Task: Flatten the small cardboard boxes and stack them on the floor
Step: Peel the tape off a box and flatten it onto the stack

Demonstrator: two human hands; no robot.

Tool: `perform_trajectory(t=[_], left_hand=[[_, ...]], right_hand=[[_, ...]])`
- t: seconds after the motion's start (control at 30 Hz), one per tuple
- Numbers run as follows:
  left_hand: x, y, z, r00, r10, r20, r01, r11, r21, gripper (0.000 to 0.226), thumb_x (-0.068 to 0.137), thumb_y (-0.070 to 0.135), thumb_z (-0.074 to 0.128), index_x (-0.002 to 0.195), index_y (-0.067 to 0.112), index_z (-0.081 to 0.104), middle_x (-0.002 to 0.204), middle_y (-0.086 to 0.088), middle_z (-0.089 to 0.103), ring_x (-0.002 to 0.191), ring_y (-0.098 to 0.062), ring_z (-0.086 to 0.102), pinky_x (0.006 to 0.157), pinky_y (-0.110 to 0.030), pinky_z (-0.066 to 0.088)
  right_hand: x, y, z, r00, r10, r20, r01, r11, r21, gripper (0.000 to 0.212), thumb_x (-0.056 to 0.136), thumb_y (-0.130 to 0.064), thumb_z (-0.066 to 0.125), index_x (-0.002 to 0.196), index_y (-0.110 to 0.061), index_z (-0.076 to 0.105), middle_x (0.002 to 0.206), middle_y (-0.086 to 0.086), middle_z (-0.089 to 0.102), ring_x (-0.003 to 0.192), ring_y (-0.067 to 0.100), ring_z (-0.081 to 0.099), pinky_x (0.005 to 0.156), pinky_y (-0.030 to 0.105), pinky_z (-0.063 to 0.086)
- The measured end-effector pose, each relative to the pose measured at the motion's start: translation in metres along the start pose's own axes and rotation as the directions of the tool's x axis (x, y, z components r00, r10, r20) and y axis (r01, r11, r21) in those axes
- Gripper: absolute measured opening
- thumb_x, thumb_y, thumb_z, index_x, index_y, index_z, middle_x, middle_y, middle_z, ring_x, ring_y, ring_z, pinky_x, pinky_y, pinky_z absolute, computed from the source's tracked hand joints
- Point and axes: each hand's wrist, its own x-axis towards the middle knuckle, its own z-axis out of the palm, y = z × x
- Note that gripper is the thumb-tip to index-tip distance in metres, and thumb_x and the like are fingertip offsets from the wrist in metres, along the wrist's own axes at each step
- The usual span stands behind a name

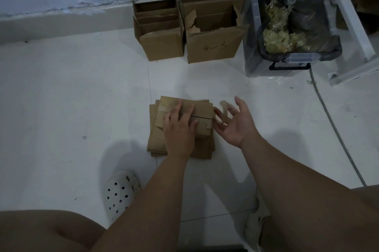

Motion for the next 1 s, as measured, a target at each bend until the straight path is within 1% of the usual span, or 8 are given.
perform_trajectory(t=[0.13, 0.23, 0.4, 0.5, 0.63, 0.73, 0.83, 1.0], left_hand=[[-0.001, 0.001, -0.001, 1.000, 0.006, -0.005, -0.006, 1.000, 0.007, 0.043, 0.094, 0.031, 0.055, 0.136, 0.025, 0.050, 0.153, -0.001, 0.030, 0.134, -0.031, 0.028, 0.109, -0.041, 0.027], [-0.001, 0.001, 0.000, 1.000, 0.009, -0.011, -0.009, 1.000, -0.001, 0.042, 0.094, 0.030, 0.055, 0.136, 0.024, 0.051, 0.152, -0.001, 0.031, 0.133, -0.032, 0.029, 0.108, -0.042, 0.028], [0.000, 0.002, 0.001, 1.000, 0.007, -0.002, -0.007, 1.000, -0.007, 0.043, 0.094, 0.030, 0.054, 0.136, 0.025, 0.050, 0.153, 0.000, 0.029, 0.134, -0.032, 0.027, 0.108, -0.041, 0.026], [-0.001, 0.002, 0.001, 1.000, 0.003, -0.001, -0.003, 1.000, 0.000, 0.043, 0.094, 0.030, 0.053, 0.137, 0.025, 0.049, 0.154, 0.000, 0.028, 0.134, -0.032, 0.026, 0.109, -0.041, 0.026], [-0.001, 0.002, 0.001, 1.000, 0.007, -0.010, -0.007, 1.000, -0.004, 0.042, 0.094, 0.029, 0.054, 0.136, 0.024, 0.050, 0.153, -0.002, 0.029, 0.133, -0.033, 0.027, 0.108, -0.042, 0.027], [0.000, 0.002, 0.001, 1.000, 0.009, -0.009, -0.009, 1.000, -0.002, 0.042, 0.094, 0.030, 0.054, 0.136, 0.024, 0.050, 0.153, -0.002, 0.030, 0.133, -0.033, 0.028, 0.108, -0.042, 0.027], [0.000, 0.003, 0.000, 1.000, 0.013, -0.013, -0.013, 1.000, 0.002, 0.042, 0.094, 0.029, 0.055, 0.135, 0.023, 0.051, 0.152, -0.003, 0.031, 0.132, -0.033, 0.029, 0.108, -0.042, 0.027], [-0.001, 0.003, -0.001, 1.000, 0.014, -0.020, -0.014, 1.000, 0.010, 0.042, 0.093, 0.028, 0.056, 0.135, 0.022, 0.052, 0.152, -0.003, 0.032, 0.131, -0.032, 0.031, 0.108, -0.040, 0.026]], right_hand=[[0.010, 0.006, -0.009, 0.948, -0.215, -0.233, 0.030, 0.793, -0.608, 0.031, 0.092, -0.038, 0.059, 0.097, -0.008, 0.067, 0.089, 0.004, 0.062, 0.074, 0.015, 0.049, 0.059, 0.025, 0.035], [0.010, 0.016, -0.016, 0.966, -0.161, -0.204, 0.001, 0.787, -0.617, 0.015, 0.093, -0.028, 0.059, 0.087, -0.015, 0.063, 0.085, 0.003, 0.061, 0.077, 0.016, 0.055, 0.062, 0.025, 0.042], [0.009, 0.027, -0.017, 0.983, -0.101, -0.155, -0.009, 0.810, -0.587, 0.019, 0.099, -0.030, 0.048, 0.108, -0.018, 0.059, 0.097, 0.007, 0.064, 0.080, 0.020, 0.061, 0.057, 0.026, 0.049], [0.013, 0.030, -0.015, 0.970, -0.225, -0.092, 0.059, 0.585, -0.809, 0.024, 0.096, -0.012, 0.045, 0.116, -0.015, 0.058, 0.090, 0.011, 0.061, 0.069, 0.022, 0.055, 0.049, 0.023, 0.041], [0.017, 0.029, -0.007, 0.917, -0.396, 0.046, 0.189, 0.330, -0.925, 0.038, 0.089, 0.000, 0.039, 0.116, -0.012, 0.063, 0.102, 0.000, 0.054, 0.090, 0.021, 0.050, 0.068, 0.025, 0.037], [0.020, 0.024, -0.002, 0.879, -0.476, 0.012, 0.190, 0.328, -0.925, 0.027, 0.095, -0.016, 0.039, 0.086, -0.008, 0.064, 0.087, 0.005, 0.059, 0.083, 0.025, 0.056, 0.066, 0.028, 0.037], [0.017, 0.021, 0.007, 0.878, -0.478, -0.034, 0.150, 0.342, -0.928, 0.057, 0.095, -0.058, 0.030, 0.061, -0.016, 0.048, 0.065, -0.001, 0.052, 0.064, 0.018, 0.050, 0.057, 0.030, 0.033], [0.016, 0.018, 0.006, 0.948, -0.316, -0.051, 0.085, 0.403, -0.911, 0.061, 0.090, -0.069, 0.033, 0.067, -0.014, 0.048, 0.065, 0.000, 0.045, 0.056, 0.015, 0.040, 0.053, 0.028, 0.030]])
